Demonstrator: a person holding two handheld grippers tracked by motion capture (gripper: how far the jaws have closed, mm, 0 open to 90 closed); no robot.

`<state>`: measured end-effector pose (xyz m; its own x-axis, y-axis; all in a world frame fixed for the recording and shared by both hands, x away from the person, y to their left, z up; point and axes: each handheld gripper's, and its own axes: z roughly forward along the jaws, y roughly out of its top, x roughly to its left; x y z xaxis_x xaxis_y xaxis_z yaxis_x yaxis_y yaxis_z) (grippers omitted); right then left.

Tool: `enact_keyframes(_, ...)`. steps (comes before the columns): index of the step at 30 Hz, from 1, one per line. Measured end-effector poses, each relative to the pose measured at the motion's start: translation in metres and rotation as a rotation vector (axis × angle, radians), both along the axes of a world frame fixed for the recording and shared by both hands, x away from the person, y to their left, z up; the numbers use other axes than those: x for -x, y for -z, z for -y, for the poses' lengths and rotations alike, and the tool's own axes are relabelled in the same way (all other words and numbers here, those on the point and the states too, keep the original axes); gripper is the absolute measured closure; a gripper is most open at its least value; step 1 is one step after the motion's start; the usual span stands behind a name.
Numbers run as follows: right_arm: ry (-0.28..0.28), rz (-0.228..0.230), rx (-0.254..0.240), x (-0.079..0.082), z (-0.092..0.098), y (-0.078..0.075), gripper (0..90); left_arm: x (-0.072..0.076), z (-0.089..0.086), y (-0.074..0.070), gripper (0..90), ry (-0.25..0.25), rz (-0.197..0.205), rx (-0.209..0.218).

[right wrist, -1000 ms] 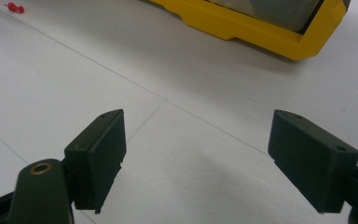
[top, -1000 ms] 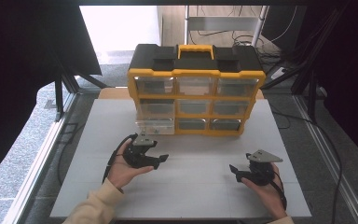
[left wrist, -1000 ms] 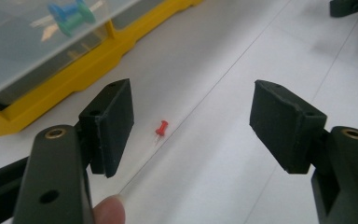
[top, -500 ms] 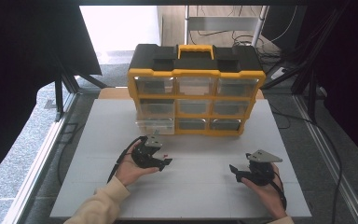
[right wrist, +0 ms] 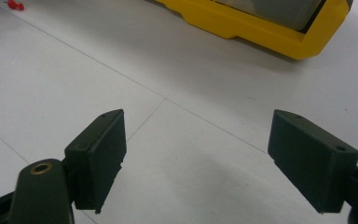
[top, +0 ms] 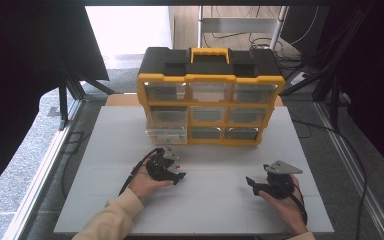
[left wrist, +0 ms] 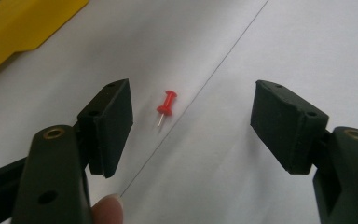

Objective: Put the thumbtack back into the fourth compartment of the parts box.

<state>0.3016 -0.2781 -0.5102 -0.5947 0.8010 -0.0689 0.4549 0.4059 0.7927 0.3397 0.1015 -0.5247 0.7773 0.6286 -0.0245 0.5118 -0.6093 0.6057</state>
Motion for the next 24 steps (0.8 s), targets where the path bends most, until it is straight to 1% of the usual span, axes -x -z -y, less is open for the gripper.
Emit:
enact_keyframes(1, 0.000, 0.000, 0.000, 0.0000, 0.0000, 0.0000, 19.7, -0.0007, -0.0003, 0.0004, 30.2, 0.002, -0.005, -0.003)
enact_keyframes(2, 0.001, 0.000, -0.001, 0.0000, 0.0001, 0.0000, 19.7, -0.0011, 0.0003, 0.0016, 30.3, -0.006, -0.004, 0.004)
enact_keyframes(5, 0.000, -0.001, 0.000, -0.0001, 0.0001, 0.0001, 19.7, -0.0031, -0.0001, 0.0031, 30.9, -0.004, -0.006, 0.004)
enact_keyframes(6, -0.001, -0.001, 0.000, -0.0001, 0.0000, 0.0001, 19.7, -0.0045, -0.0006, 0.0034, 31.3, 0.007, -0.002, 0.002)
enact_keyframes(14, 0.000, -0.001, 0.001, -0.0001, 0.0000, 0.0002, 19.7, -0.0068, -0.0001, 0.0060, 34.4, 0.020, 0.000, 0.005)
enact_keyframes(15, -0.001, -0.001, 0.001, -0.0002, 0.0000, 0.0003, 19.7, -0.0078, -0.0002, 0.0064, 35.3, 0.027, 0.002, 0.004)
enact_keyframes(16, -0.001, -0.001, 0.001, -0.0001, -0.0001, 0.0003, 19.7, -0.0074, 0.0003, 0.0069, 36.3, 0.018, -0.008, 0.009)
enact_keyframes(17, -0.001, -0.001, 0.001, -0.0001, -0.0001, 0.0002, 19.7, -0.0079, 0.0003, 0.0074, 37.5, 0.021, -0.010, 0.009)
enact_keyframes(22, 0.000, -0.001, 0.000, 0.0000, 0.0002, 0.0001, 19.7, -0.0099, -0.0018, 0.0066, 44.2, 0.017, -0.008, 0.005)
enact_keyframes(24, -0.001, -0.001, 0.000, 0.0000, 0.0001, 0.0001, 19.7, -0.0098, -0.0021, 0.0062, 48.2, 0.019, -0.006, 0.004)
